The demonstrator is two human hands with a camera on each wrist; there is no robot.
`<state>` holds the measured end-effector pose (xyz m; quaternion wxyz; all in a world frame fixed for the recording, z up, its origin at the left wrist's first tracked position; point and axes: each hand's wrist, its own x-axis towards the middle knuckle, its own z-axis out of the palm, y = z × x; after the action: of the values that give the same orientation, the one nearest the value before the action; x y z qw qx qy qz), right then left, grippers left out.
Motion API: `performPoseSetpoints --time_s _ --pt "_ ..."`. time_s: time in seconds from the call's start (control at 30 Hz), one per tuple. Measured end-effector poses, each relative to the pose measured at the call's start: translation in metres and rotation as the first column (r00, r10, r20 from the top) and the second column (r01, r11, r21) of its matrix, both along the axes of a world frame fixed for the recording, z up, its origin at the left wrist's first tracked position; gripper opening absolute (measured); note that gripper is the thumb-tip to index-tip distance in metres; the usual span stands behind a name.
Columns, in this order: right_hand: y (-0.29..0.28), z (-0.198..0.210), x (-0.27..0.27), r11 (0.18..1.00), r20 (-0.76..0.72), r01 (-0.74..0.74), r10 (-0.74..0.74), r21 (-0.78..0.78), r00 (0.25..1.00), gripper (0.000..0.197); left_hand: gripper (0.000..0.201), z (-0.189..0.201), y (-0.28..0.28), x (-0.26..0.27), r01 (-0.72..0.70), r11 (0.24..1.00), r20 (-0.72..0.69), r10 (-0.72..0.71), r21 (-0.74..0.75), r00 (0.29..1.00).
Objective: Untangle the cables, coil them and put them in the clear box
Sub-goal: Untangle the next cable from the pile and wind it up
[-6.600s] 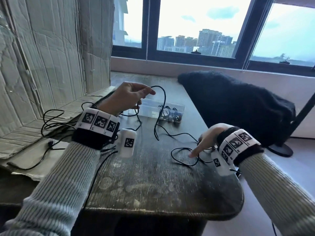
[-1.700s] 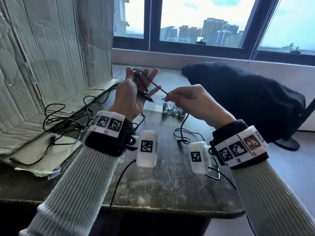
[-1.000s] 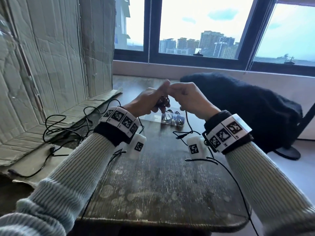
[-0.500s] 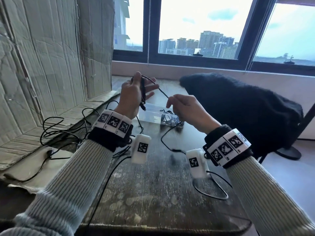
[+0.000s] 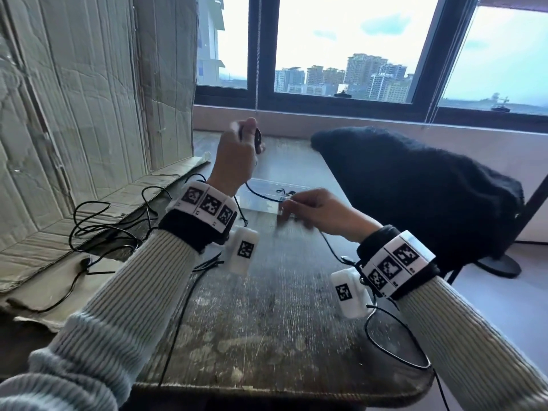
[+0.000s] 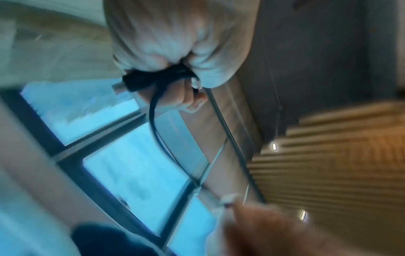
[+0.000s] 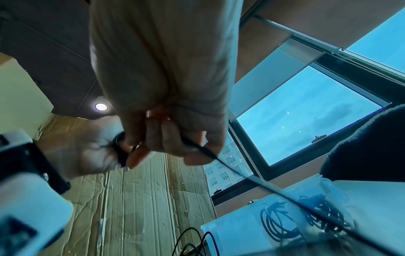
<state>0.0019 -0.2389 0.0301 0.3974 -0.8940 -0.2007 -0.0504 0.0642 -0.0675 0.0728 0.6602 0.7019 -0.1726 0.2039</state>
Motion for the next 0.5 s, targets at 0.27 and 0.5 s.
performPoseSetpoints --time_s 0.27,0.5 --pt "0.008 0.025 0.005 0.996 0.266 0.060 -0.076 0.068 0.961 0.019 0.073 -0.029 0.008 0.004 -0.041 0.755 0.012 0.044 0.655 0.999" --pt "0.002 0.017 0.018 0.973 0.258 0.156 -0.196 0.168 0.946 0.019 0.055 -0.032 0.005 -0.014 0.298 0.806 -0.140 -0.264 0.511 0.954"
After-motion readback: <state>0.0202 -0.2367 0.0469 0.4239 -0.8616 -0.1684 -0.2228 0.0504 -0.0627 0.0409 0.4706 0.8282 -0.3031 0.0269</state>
